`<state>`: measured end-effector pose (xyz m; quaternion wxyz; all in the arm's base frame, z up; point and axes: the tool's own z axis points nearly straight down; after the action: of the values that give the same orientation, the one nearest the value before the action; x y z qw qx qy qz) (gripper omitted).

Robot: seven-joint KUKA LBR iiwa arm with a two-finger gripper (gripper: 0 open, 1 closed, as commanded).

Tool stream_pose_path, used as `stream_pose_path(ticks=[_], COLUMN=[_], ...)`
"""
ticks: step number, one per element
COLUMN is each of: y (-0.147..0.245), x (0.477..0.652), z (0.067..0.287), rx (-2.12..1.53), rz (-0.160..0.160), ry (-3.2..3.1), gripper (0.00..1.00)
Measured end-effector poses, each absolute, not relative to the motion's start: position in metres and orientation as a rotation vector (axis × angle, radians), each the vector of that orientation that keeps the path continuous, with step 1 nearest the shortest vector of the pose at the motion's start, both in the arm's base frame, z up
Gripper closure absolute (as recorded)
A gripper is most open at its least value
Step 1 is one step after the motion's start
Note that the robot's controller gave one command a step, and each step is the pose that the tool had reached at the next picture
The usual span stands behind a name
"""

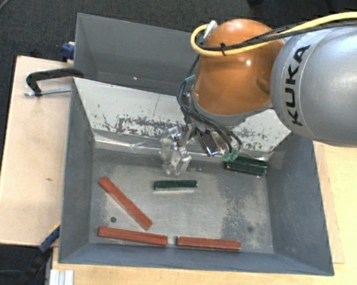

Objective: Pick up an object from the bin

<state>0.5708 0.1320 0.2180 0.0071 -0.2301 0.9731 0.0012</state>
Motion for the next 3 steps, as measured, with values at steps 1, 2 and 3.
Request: stream_pose_path(ticks=[1,2,3], y=[0.130,0.075,0.077], x=[0.570,0.584,0.586], z=[0.215,0.076,0.080], rx=[-0.716,-1.166,-1.165], rz=[0.003,0.002,0.002], ry=[3.051,2.921,2.916], gripper=[0.00,0.00,1.00])
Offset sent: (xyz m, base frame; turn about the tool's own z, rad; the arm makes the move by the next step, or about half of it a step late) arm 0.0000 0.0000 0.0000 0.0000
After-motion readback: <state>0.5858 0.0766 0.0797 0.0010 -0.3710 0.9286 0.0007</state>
